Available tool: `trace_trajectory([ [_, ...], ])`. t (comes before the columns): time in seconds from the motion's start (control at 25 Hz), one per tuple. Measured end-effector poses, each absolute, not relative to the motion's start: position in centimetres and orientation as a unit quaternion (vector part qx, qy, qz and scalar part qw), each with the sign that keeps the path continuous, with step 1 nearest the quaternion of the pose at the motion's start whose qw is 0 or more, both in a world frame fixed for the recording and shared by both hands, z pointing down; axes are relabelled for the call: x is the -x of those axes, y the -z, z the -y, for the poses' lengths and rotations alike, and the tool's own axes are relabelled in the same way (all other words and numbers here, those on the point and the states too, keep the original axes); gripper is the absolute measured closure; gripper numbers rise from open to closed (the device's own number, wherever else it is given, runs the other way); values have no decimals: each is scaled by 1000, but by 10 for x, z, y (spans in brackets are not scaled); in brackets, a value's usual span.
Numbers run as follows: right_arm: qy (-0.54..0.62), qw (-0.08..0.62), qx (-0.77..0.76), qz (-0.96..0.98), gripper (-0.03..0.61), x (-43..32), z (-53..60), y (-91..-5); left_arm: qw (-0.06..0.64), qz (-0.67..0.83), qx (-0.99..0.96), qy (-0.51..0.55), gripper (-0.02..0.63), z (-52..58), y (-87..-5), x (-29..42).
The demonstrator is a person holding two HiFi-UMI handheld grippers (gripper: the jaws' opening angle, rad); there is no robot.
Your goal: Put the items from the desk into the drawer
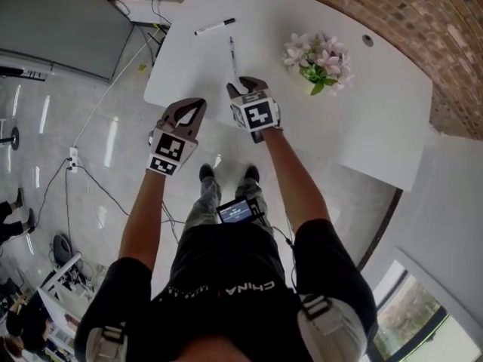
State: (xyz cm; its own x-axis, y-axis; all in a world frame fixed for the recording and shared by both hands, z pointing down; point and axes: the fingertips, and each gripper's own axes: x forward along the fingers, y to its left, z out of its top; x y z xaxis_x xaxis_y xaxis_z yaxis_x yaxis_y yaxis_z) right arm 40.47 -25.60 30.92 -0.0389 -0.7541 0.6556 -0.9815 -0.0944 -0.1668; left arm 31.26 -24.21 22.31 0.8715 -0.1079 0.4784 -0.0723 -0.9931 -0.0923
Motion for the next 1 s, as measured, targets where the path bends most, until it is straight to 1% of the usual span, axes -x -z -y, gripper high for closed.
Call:
trace_trajectory([
  [0.2,-334,177,-689,619,449,-428,290,-341,21,-39,967,252,601,258,-245,-325],
  [0.48,-373,205,-706,566,449,-447,313,-377,8,-36,966,258,601,273,-261,-331],
  [0.76,-368,218,-716,552,449,-455,330,-391,-1,-43,962,269,601,285,-271,-318],
  [1.0,-374,229,-720,537,468,-459,331,-392,-3,-46,961,274,601,292,-274,-313],
])
